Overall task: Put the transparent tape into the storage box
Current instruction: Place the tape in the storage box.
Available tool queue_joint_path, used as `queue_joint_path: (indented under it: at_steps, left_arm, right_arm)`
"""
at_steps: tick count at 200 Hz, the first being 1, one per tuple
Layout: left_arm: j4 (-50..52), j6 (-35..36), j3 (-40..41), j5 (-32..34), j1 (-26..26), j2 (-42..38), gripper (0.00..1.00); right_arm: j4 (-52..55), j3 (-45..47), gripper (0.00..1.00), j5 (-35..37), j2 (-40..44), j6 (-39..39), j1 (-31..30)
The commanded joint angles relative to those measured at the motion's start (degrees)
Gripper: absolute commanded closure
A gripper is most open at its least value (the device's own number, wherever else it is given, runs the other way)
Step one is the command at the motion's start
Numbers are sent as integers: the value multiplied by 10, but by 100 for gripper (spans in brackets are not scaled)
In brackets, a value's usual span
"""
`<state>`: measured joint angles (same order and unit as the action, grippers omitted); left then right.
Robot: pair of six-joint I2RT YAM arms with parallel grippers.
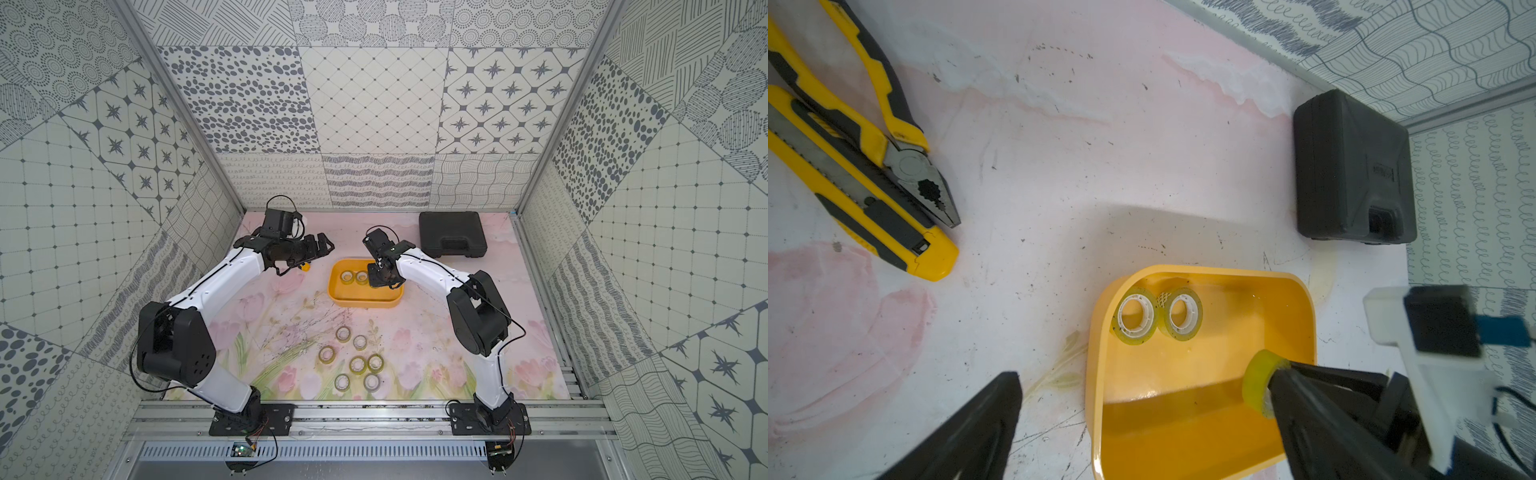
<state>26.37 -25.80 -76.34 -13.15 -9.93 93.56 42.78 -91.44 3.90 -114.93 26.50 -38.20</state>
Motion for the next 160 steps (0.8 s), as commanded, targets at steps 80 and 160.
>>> queue_joint_path:
  at_steps: [80, 160]
  left_arm:
    - [-11, -5, -12, -28, 3, 14, 1]
    - [-11, -5, -13, -32, 3, 13, 1]
  right_arm:
    - [-47, -55, 90, 19, -86, 14, 18]
    - [-47, -100, 76, -1, -128, 44, 18]
